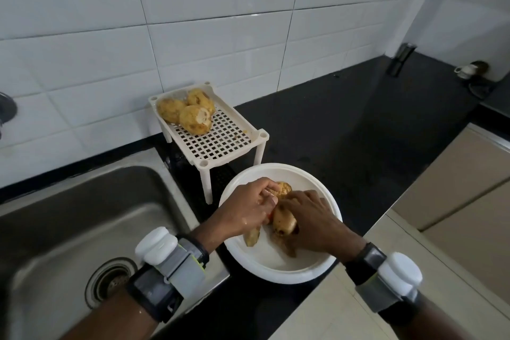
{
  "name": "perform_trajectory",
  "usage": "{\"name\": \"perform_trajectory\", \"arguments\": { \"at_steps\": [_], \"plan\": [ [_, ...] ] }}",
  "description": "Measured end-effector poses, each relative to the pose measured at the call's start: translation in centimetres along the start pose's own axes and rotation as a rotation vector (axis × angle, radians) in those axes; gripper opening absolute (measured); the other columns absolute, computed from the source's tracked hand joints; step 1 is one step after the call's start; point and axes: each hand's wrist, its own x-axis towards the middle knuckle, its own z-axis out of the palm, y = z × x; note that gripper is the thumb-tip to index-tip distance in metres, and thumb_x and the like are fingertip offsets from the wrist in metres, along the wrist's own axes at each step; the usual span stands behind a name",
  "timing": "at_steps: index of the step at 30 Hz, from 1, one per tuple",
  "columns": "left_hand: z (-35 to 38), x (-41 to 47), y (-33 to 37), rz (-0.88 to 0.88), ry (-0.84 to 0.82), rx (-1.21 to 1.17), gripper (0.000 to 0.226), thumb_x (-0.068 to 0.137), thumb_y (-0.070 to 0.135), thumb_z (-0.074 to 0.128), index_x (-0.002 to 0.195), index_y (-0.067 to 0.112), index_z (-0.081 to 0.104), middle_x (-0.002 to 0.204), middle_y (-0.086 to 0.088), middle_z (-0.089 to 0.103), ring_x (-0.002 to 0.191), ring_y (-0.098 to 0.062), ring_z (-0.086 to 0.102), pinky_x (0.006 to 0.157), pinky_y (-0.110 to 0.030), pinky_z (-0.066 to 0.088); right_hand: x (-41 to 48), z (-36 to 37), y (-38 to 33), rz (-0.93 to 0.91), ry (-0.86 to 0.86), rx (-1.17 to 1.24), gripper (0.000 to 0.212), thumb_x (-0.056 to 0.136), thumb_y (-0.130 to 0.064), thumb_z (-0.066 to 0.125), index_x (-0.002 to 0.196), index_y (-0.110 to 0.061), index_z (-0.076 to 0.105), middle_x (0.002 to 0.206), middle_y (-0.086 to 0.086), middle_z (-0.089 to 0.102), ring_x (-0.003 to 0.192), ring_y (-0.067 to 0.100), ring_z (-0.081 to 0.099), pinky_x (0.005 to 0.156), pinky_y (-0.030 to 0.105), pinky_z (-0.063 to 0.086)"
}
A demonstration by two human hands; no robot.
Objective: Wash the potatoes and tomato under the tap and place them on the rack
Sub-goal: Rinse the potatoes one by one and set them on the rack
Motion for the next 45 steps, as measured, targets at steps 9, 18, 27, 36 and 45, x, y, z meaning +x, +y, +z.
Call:
{"name": "perform_trajectory", "arguments": {
  "at_steps": [9, 18, 27, 36, 45],
  "plan": [
    [-1.4, -1.5, -1.4, -0.011, 0.03, -0.001, 0.019, 0.097, 0.024, 0.055, 0.115, 0.029, 0.06, 0.107, 0.007, 0.063, 0.08, -0.009, 0.067, 0.067, -0.022, 0.056, 0.8, -1.6, -1.8, 0.03, 0.036, 0.049, 0.048, 0.073, -0.066, 0.062, 0.108, -0.032, 0.064, 0.089, -0.004, 0.065, 0.083, 0.018, 0.058, 0.074, 0.033, 0.047],
    [-4.8, -4.4, -2.7, -0.069, 0.202, -0.237, 0.019, 0.097, 0.012, 0.054, 0.114, 0.015, 0.061, 0.096, -0.006, 0.068, 0.068, -0.026, 0.07, 0.062, -0.041, 0.06, 1.7, -5.4, -8.1, -0.055, 0.058, 0.42, 0.028, 0.08, -0.045, 0.059, 0.081, -0.017, 0.065, 0.077, -0.001, 0.068, 0.07, 0.015, 0.064, 0.068, 0.037, 0.053],
    [-11.0, -10.7, -7.0, -0.234, 0.579, -0.416, 0.019, 0.1, 0.005, 0.045, 0.1, 0.013, 0.062, 0.076, -0.008, 0.068, 0.064, -0.025, 0.067, 0.067, -0.045, 0.059, 7.9, -5.3, -18.8, -0.334, 0.003, 0.666, 0.034, 0.082, -0.037, 0.071, 0.109, -0.021, 0.058, 0.091, -0.001, 0.067, 0.063, 0.001, 0.064, 0.059, 0.027, 0.058],
    [-20.2, -15.7, -11.4, -0.347, 0.908, -0.328, 0.011, 0.095, 0.009, 0.055, 0.099, 0.01, 0.065, 0.075, -0.01, 0.066, 0.052, -0.017, 0.061, 0.047, -0.028, 0.049, 11.9, -4.9, -30.6, -0.456, -0.017, 0.71, 0.029, 0.092, -0.04, 0.054, 0.102, -0.013, 0.054, 0.092, -0.001, 0.064, 0.08, 0.018, 0.064, 0.066, 0.031, 0.055],
    [-29.7, -13.5, -11.3, -0.288, 1.193, -0.109, 0.039, 0.09, 0.016, 0.061, 0.126, 0.015, 0.048, 0.11, -0.003, 0.059, 0.097, -0.023, 0.063, 0.087, -0.037, 0.055, 15.1, -6.6, -37.7, -0.453, -0.105, 0.758, 0.03, 0.091, -0.037, 0.052, 0.111, -0.014, 0.049, 0.095, 0.002, 0.061, 0.067, 0.022, 0.068, 0.054, 0.029, 0.059]
  ]
}}
